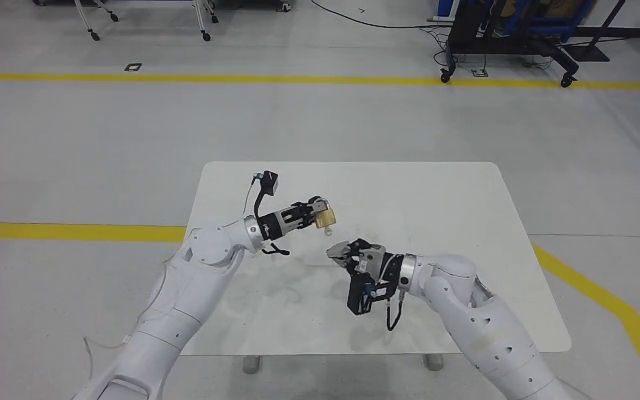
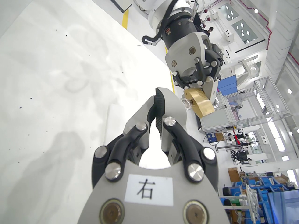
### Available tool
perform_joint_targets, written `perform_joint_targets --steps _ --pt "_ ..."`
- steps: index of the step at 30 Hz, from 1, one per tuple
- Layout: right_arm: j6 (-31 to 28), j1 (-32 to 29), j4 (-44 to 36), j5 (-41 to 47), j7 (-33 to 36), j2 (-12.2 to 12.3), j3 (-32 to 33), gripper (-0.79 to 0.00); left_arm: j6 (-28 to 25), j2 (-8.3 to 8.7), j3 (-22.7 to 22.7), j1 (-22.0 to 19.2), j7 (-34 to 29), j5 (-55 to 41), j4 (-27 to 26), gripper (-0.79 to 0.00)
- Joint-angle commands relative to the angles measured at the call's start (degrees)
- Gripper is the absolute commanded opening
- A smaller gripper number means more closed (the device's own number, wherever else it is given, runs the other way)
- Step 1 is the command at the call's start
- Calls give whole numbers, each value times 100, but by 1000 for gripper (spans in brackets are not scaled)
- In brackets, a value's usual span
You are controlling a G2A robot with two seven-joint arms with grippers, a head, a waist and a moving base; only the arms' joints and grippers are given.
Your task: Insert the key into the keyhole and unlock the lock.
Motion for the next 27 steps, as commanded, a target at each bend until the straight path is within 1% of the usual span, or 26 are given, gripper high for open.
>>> perform_joint_targets --steps 1,6,12,15,17,18,19,20,21,22,23,25,27 --pt "10 71 56 89 64 -10 -38 -785 12 2 -4 -15 -72 7 14 -785" --pt "62 203 179 278 179 -29 -110 -785 17 3 7 -38 -234 39 38 -785" --pt "145 284 278 475 202 -34 -139 -785 11 1 11 -46 -282 81 51 -785" --pt "193 260 252 498 159 -21 -140 -785 35 -7 -28 -24 -165 -19 71 -785" --pt "285 194 198 498 -10 -1 -118 -785 179 -20 -81 5 -2 -228 106 -785" --pt "360 140 159 472 -98 15 -92 -680 310 -31 -113 20 111 -386 123 -785" --pt "451 70 101 419 -170 33 -59 -505 455 -42 -138 31 201 -542 129 -785" --pt "570 -15 22 353 -229 52 -18 -413 574 -53 -155 48 286 -672 120 -785" --pt "714 -118 -64 284 -255 72 33 -212 661 -63 -170 68 381 -769 102 -785" --pt "861 -229 -169 199 -259 93 85 -212 731 -72 -170 93 426 -845 72 -785" --pt "1031 -349 -276 114 -219 111 143 -252 783 -79 -176 116 472 -907 49 -785" --pt "1322 -577 -476 9 -64 134 226 -394 837 -93 -182 158 541 -1002 12 -785" --pt "1593 -750 -615 39 92 136 271 -419 825 -110 -173 203 584 -1097 -31 -785"
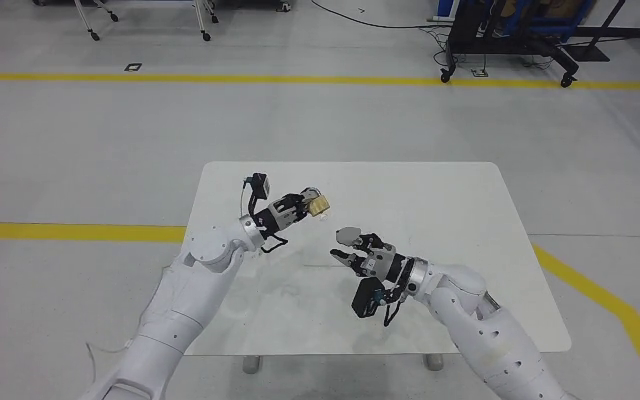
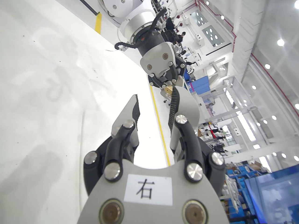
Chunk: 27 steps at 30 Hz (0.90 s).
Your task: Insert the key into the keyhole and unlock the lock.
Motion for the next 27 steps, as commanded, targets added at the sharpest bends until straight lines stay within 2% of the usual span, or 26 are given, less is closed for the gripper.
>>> perform_joint_targets --steps 1,5,8,12,21,27 --pt "278 -153 -108 74 183 -8 13 -428 8 -17 9 44 20 -116 -28 -785" --pt "583 -112 -40 363 463 -73 -147 -499 97 -40 -3 67 -35 -326 -31 -785" --pt "734 56 139 520 567 -132 -321 -459 165 -51 -37 80 -277 -600 -10 -785" --pt "871 278 311 534 740 -197 -527 -471 365 -61 -81 49 -646 -941 90 -785" --pt "1116 296 244 428 881 -235 -637 -480 348 -64 -93 -2 -752 -762 162 -785" --pt "1052 342 157 294 1043 -249 -704 -502 308 -70 -75 -11 -796 -636 166 -785"
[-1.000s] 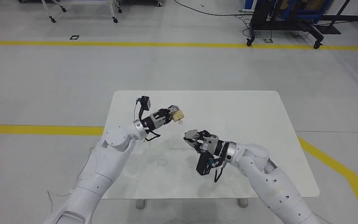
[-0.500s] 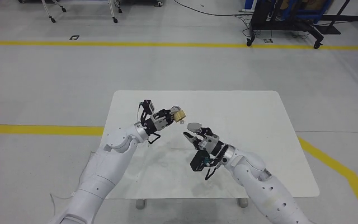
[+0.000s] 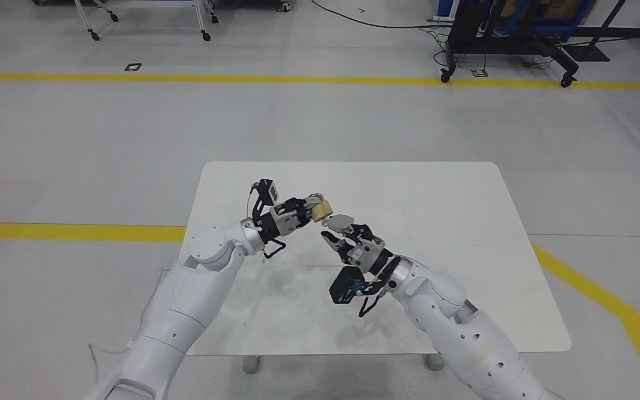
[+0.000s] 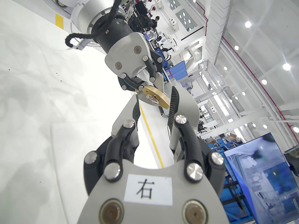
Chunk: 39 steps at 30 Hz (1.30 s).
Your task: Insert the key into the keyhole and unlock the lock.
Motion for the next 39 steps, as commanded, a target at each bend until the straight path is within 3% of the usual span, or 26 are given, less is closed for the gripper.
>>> perform_joint_targets --steps 1,3,5,19,21,23,39 --pt "-33 30 -4 -11 28 -6 -18 -508 -20 -3 0 -4 -1 33 6 -785" --pt "-49 52 -6 -11 46 -12 -30 -579 -35 -5 -3 -6 10 62 12 -785" --pt "-61 64 -15 -5 66 -17 -42 -785 -51 -8 -6 -4 8 72 14 -785" --pt "-93 -20 -15 224 -184 -8 68 -785 -116 -23 -34 -9 -102 109 48 -785" --pt "-52 -76 -64 101 -241 6 81 -600 -124 -26 -44 -7 -96 102 52 -785" --pt "-27 -130 -108 55 -257 16 103 -539 -114 -29 -49 -5 -90 98 54 -785" --pt "-220 89 110 264 85 -60 -87 -603 -117 -41 -91 12 -112 133 37 -785"
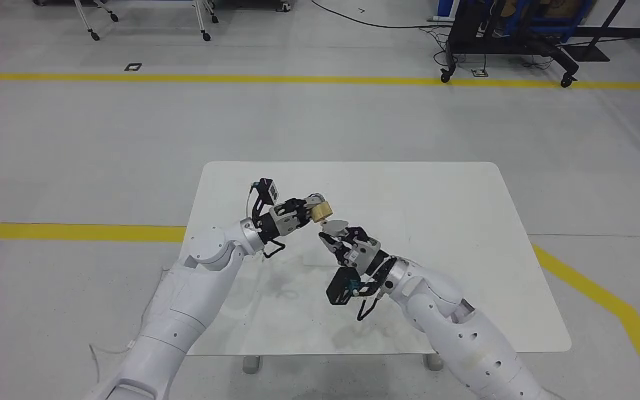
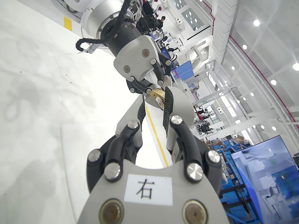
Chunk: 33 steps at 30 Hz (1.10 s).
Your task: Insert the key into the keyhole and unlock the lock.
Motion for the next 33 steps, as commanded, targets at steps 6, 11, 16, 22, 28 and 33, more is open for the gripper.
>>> perform_joint_targets --steps 6,11,16,22,28,33 --pt "71 99 144 342 -11 -54 -64 -785 -24 -3 -25 19 9 17 -17 -785" --pt "3 129 286 896 -202 -91 -53 -785 -134 -5 -47 33 -23 25 -40 -785" --pt "-147 154 477 1540 -491 -119 12 -785 -408 -9 -76 70 -26 59 -77 -785" --pt "-259 204 555 1392 -732 -103 25 -419 -501 -14 -94 84 -7 84 -86 -785" --pt "-76 -116 291 1179 -849 -17 336 0 -509 -7 -59 63 43 394 -103 -785" --pt "162 -646 -8 1407 -1130 95 955 0 -470 6 79 -7 266 1172 -202 -785"
